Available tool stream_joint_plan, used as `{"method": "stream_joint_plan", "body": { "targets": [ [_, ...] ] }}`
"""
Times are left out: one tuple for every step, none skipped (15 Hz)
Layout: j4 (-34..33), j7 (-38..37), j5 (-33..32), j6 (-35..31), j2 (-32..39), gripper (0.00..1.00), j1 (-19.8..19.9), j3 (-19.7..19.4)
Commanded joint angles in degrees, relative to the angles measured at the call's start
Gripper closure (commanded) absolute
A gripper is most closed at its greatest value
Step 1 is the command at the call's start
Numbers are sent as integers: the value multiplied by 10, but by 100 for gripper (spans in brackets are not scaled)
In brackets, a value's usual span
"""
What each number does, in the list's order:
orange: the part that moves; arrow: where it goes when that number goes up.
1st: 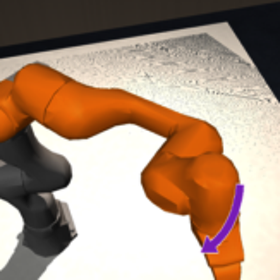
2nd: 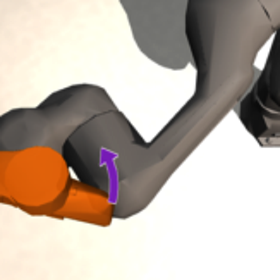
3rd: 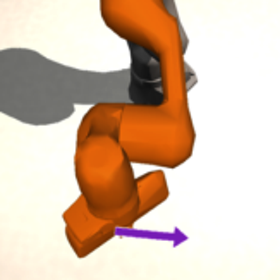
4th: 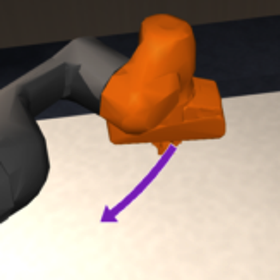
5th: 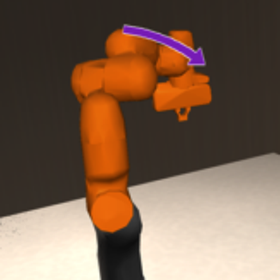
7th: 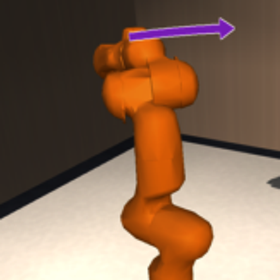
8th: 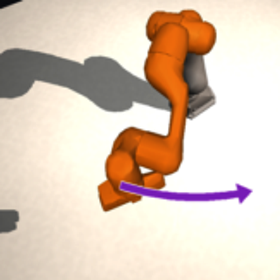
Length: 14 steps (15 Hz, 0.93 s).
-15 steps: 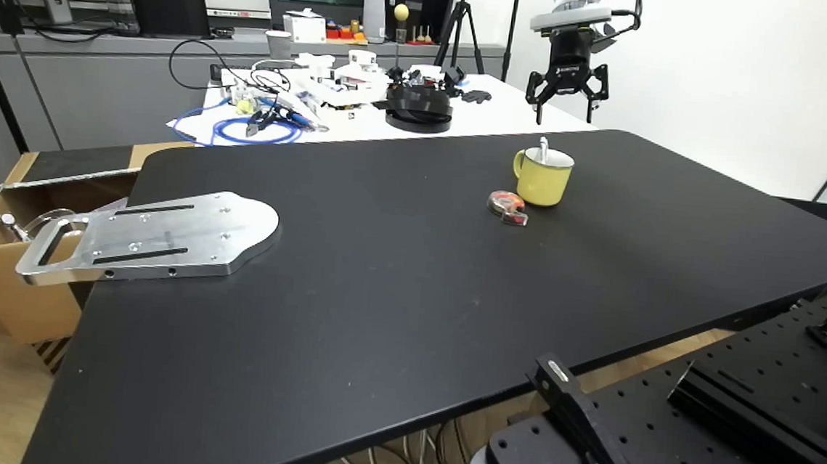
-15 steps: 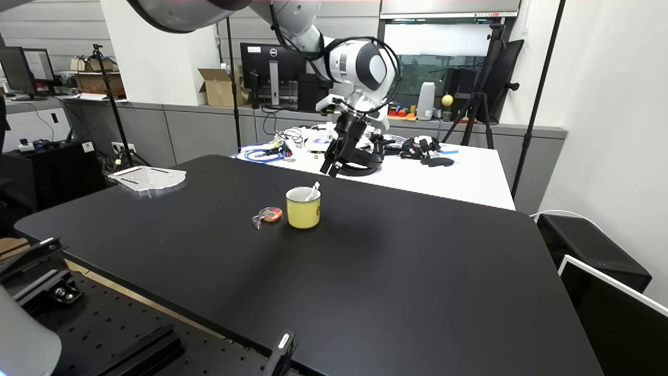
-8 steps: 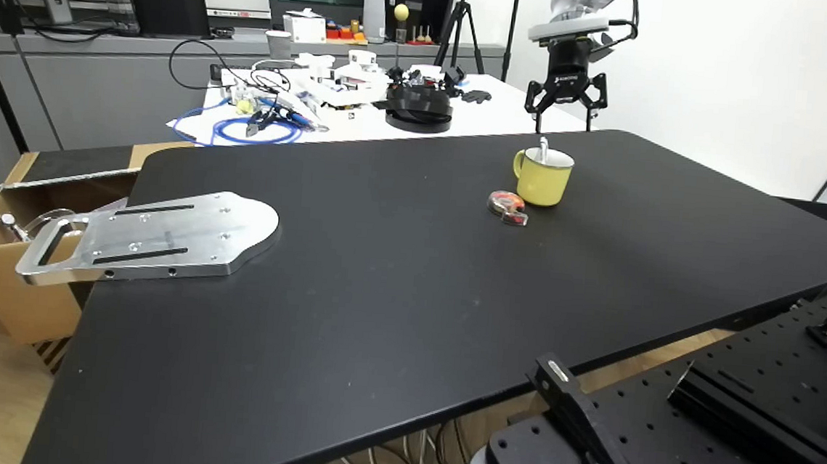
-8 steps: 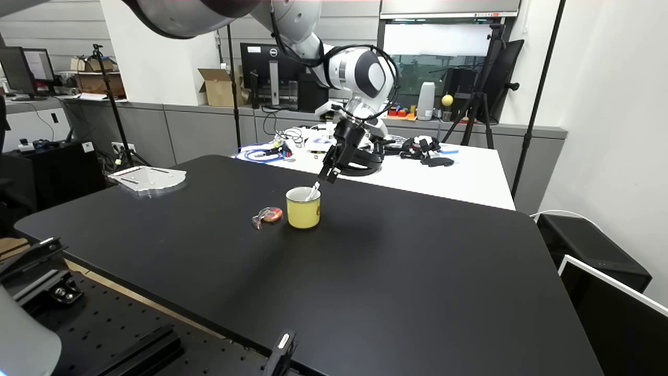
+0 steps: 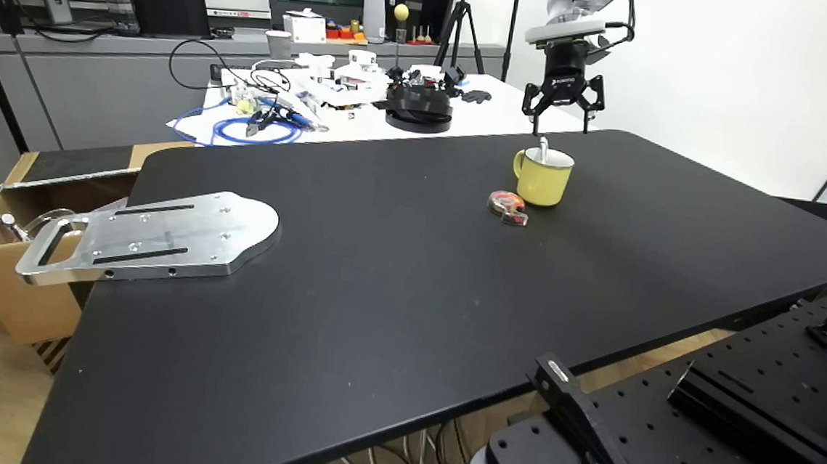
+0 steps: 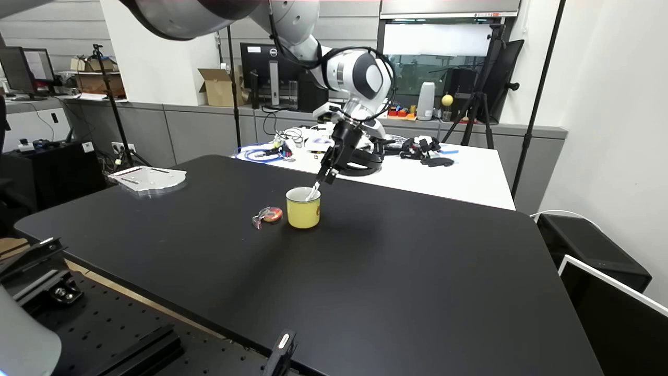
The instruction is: Pick the pen from the cup and put it on the table
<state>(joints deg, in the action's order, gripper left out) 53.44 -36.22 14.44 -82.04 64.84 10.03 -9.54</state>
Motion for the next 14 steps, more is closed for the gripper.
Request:
{"method": "stream_joint_plan", "body": {
  "targets": [
    [-21,-17,-5,17,9,26,-4,-4],
    [-20,-17,-5,17,9,32,-4,-5],
    [-21,-18,-5,18,10,40,-4,-4],
    [-21,-18,-5,19,11,47,-4,-4],
    [-21,-17,-5,19,11,54,-5,-4],
    [-21,-18,-5,19,12,62,-5,-4],
    [-22,-17,-6,20,13,67,-6,-4],
    [-22,-18,-6,20,13,75,-6,-4],
    [-22,-18,-5,21,13,81,-6,-5],
    [-22,-17,-5,21,13,88,-6,-5],
    [-23,-17,-5,21,13,95,-6,-5],
    [-23,-17,-6,20,13,99,-5,-5],
    [-24,-16,-6,20,13,100,-5,-6],
    [-25,-15,-8,19,13,100,-6,-7]
  ]
}}
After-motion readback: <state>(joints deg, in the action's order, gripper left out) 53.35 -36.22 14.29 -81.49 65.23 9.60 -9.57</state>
